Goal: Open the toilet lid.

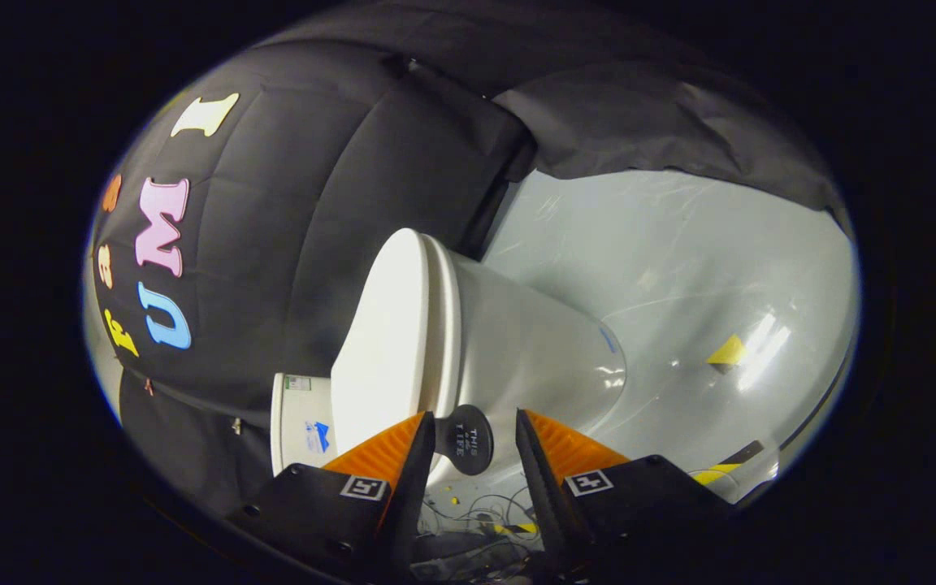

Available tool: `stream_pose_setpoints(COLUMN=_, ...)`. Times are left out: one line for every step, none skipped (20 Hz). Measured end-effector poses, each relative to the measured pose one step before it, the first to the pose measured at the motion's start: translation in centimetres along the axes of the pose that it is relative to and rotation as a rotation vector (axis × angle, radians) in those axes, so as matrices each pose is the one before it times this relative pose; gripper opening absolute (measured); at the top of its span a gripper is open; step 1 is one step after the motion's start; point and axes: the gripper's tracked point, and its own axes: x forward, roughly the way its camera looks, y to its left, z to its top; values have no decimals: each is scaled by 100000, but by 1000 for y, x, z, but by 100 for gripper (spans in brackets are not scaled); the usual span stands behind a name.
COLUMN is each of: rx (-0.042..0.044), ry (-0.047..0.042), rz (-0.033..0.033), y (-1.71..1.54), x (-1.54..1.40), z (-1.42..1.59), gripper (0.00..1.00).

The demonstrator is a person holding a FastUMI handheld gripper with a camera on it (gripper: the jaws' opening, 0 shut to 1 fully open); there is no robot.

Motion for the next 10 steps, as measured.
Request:
stream_pose_setpoints(rx=3972, ry=453, rz=1405, y=457, x=-573, z=8, gripper=51)
stream_pose_setpoints(rx=2112, ry=-616, rz=2248, y=509, x=-63, z=459, gripper=37)
stream_pose_setpoints(rx=1369, ry=-901, rz=1387, y=43, x=371, z=-213, gripper=23)
stream_pose_setpoints(rx=-4572, ry=702, rz=-418, y=-96, x=-303, z=-588, gripper=13)
stream_pose_setpoints(rx=-5521, ry=-658, rz=-477, y=123, x=163, z=26, gripper=14)
stream_pose_setpoints(rx=-3680, ry=715, rz=-1315, y=118, x=-150, z=-17, gripper=14)
stream_pose_setpoints(rx=-1307, ry=-346, rz=-660, y=351, x=-163, z=228, gripper=14)
stream_pose_setpoints(rx=636, ry=84, rz=-211, y=439, x=-168, z=-23, gripper=14)
stream_pose_setpoints(rx=938, ry=-473, rz=-249, y=514, x=-150, z=117, gripper=13)
stream_pose_setpoints(rx=-398, ry=-547, rz=-371, y=322, x=-160, z=-82, gripper=11)
